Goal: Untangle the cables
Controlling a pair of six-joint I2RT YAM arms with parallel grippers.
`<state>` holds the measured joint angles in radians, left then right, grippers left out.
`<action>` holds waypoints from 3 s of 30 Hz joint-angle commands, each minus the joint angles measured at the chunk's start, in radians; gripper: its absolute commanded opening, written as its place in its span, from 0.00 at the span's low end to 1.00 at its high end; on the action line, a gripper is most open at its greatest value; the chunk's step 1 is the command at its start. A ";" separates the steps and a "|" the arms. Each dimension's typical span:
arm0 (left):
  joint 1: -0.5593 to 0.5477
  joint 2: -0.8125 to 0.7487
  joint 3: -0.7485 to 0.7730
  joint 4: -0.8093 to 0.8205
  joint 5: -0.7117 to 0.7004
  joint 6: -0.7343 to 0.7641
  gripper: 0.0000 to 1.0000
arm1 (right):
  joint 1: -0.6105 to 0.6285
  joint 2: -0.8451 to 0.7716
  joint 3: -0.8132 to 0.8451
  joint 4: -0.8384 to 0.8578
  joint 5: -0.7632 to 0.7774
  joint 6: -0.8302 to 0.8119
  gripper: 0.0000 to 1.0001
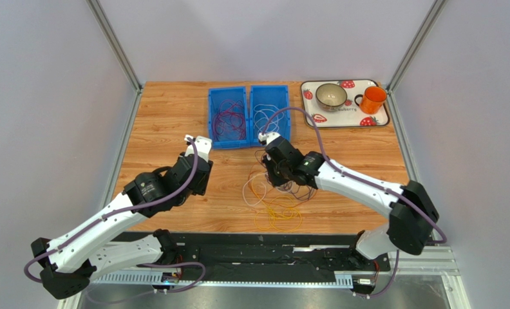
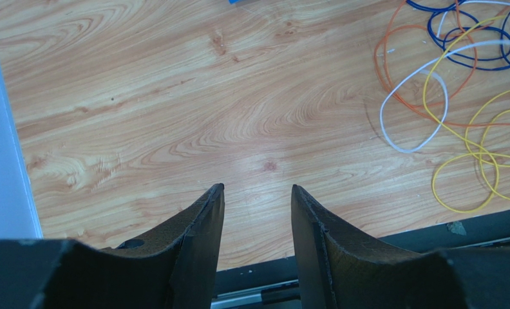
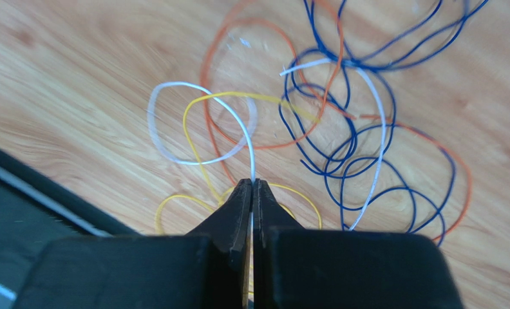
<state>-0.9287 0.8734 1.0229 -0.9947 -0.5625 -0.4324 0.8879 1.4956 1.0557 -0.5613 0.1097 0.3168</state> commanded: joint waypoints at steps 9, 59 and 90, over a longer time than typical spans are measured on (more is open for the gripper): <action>-0.002 -0.022 -0.004 0.008 -0.011 0.007 0.52 | 0.005 -0.287 0.247 -0.055 0.033 -0.021 0.00; -0.002 -0.016 -0.006 0.016 -0.011 0.017 0.52 | -0.440 0.291 0.711 0.258 -0.206 0.110 0.00; -0.002 0.006 -0.004 0.016 -0.013 0.021 0.51 | -0.445 0.489 0.880 0.081 0.036 -0.051 0.00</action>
<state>-0.9287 0.8810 1.0195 -0.9928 -0.5625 -0.4217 0.4446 1.9541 1.8515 -0.4763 0.1261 0.2790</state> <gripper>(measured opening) 0.513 0.008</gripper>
